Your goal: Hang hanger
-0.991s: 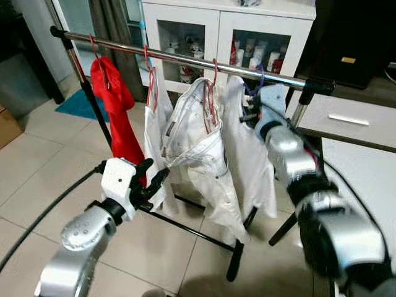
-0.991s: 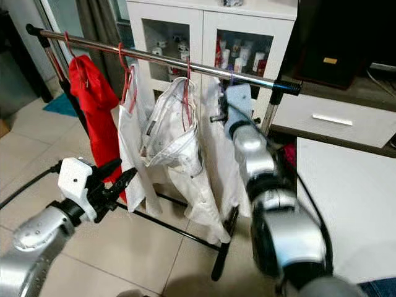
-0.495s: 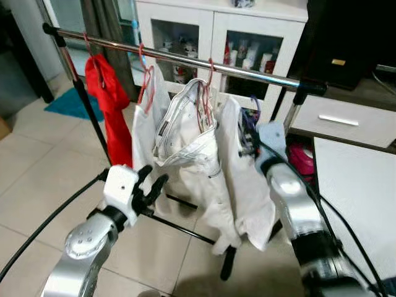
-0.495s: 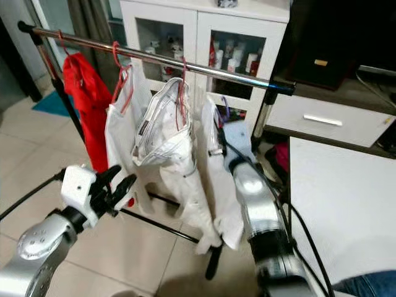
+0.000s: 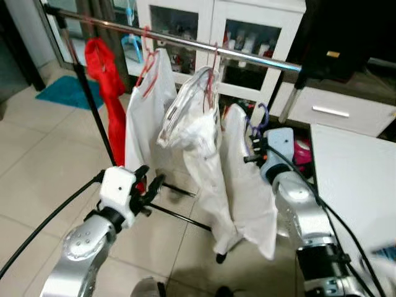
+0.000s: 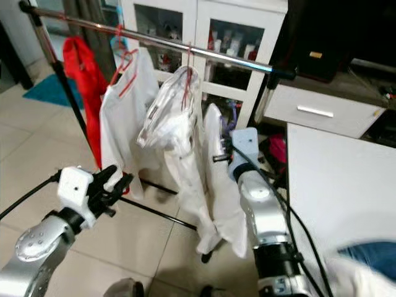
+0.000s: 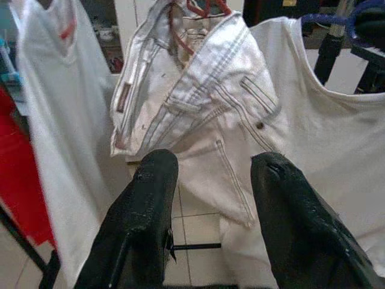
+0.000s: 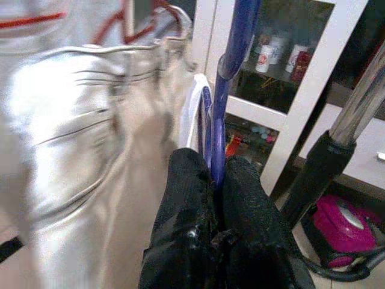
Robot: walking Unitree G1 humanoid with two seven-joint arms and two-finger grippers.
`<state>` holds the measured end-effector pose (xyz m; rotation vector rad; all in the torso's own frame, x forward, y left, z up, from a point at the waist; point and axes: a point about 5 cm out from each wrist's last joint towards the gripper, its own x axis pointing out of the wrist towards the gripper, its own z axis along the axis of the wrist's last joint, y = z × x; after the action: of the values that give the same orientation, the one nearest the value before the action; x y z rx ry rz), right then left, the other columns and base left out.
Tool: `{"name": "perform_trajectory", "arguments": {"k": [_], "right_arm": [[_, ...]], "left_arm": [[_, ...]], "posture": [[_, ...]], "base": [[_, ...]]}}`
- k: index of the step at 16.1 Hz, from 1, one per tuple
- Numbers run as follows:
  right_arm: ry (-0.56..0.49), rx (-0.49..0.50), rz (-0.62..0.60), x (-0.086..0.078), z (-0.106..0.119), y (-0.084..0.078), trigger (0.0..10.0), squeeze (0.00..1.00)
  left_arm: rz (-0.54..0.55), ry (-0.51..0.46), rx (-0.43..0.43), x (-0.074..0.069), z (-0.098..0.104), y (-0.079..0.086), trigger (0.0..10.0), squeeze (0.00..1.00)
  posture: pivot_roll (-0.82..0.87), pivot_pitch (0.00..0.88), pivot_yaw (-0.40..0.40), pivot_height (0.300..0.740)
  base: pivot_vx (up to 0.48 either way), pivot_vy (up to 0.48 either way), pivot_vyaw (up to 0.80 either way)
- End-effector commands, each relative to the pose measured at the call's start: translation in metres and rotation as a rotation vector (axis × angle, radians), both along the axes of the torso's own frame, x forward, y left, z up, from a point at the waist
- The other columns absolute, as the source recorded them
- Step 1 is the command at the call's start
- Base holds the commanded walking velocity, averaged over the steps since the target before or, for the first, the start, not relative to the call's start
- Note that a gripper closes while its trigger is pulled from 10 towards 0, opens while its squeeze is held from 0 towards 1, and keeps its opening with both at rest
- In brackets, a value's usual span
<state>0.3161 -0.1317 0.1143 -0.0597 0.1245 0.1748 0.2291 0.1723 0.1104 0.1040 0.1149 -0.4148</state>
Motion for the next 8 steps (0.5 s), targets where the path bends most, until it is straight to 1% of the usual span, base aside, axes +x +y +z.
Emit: {"name": "perform_trajectory", "arguments": {"k": [1, 3, 5, 6, 7, 8], "right_arm": [[-0.023, 0.010, -0.005, 0.0007, 0.0077, -0.0033, 0.0, 0.00], [-0.018, 0.013, 0.002, 0.0014, 0.0082, -0.0023, 0.0, 0.00], [-0.015, 0.037, -0.025, 0.0030, 0.0090, -0.0047, 0.0, 0.00], [-0.012, 0.041, -0.029, 0.0026, 0.0096, -0.0047, 0.0, 0.00], [-0.010, 0.043, -0.026, 0.0013, 0.0109, -0.0034, 0.0, 0.00], [-0.009, 0.043, -0.025, 0.0008, 0.0112, -0.0030, 0.0, 0.00]], "left_arm": [[0.001, -0.018, -0.004, -0.0012, 0.0035, -0.0008, 10.0, 0.00], [0.005, -0.022, -0.002, -0.0009, 0.0041, -0.0007, 10.0, 0.00], [-0.002, -0.028, -0.001, -0.0002, 0.0052, -0.0011, 10.0, 0.00], [-0.006, -0.028, -0.001, -0.0001, 0.0055, -0.0011, 10.0, 0.00], [-0.011, -0.028, -0.001, 0.0004, 0.0059, -0.0009, 10.0, 0.00], [-0.014, -0.026, 0.001, 0.0004, 0.0057, -0.0009, 10.0, 0.00]], "posture": [[0.06, 0.009, -0.055, 0.740], [0.07, 0.003, -0.057, 0.740], [0.07, 0.000, -0.050, 0.740], [0.07, 0.000, -0.050, 0.740], [0.07, 0.000, -0.043, 0.740], [0.07, 0.000, -0.039, 0.740]], "base": [[-0.285, 0.000, 0.00], [-0.281, 0.000, 0.00], [-0.255, 0.000, 0.00], [0.000, 0.000, 0.00], [-0.240, 0.000, 0.00], [0.000, 0.000, 0.00]]}}
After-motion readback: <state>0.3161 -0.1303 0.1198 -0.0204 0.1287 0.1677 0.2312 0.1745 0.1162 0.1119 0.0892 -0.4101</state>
